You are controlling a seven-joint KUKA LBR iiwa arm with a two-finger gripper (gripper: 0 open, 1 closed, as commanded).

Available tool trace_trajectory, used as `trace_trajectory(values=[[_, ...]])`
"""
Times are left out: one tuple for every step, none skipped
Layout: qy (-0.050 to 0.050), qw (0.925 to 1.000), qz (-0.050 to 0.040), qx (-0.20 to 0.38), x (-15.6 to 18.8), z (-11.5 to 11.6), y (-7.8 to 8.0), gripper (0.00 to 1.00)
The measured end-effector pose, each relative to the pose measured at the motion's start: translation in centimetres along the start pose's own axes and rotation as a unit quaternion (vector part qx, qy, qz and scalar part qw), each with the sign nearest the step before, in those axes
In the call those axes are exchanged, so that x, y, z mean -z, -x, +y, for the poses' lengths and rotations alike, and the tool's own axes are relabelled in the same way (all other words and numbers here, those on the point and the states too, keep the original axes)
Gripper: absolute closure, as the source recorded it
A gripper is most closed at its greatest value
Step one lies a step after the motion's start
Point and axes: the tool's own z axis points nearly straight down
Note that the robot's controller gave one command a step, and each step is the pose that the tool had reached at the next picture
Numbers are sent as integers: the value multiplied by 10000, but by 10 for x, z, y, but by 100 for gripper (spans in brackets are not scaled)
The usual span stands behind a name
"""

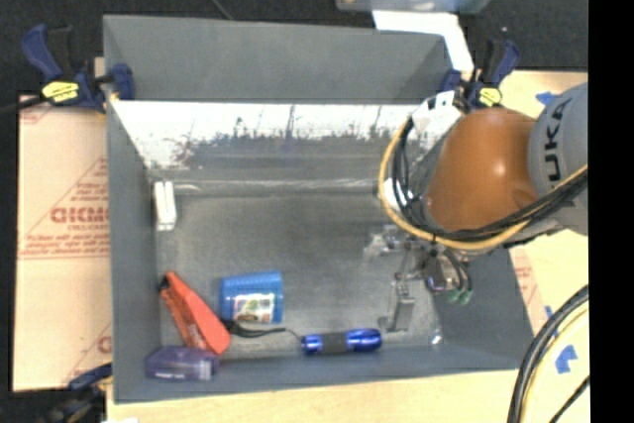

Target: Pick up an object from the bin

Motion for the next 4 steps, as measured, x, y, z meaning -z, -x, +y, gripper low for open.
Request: trace_trajectory(values=[[-3, 10000, -41, 11, 4, 0, 2, 0], [0, 9999, -88, 77, -92, 22, -11, 0], [-8, 9998, -117, -174, -23, 33, -15, 0], [0, 9974, -51, -714, -65, 27, -15, 0]])
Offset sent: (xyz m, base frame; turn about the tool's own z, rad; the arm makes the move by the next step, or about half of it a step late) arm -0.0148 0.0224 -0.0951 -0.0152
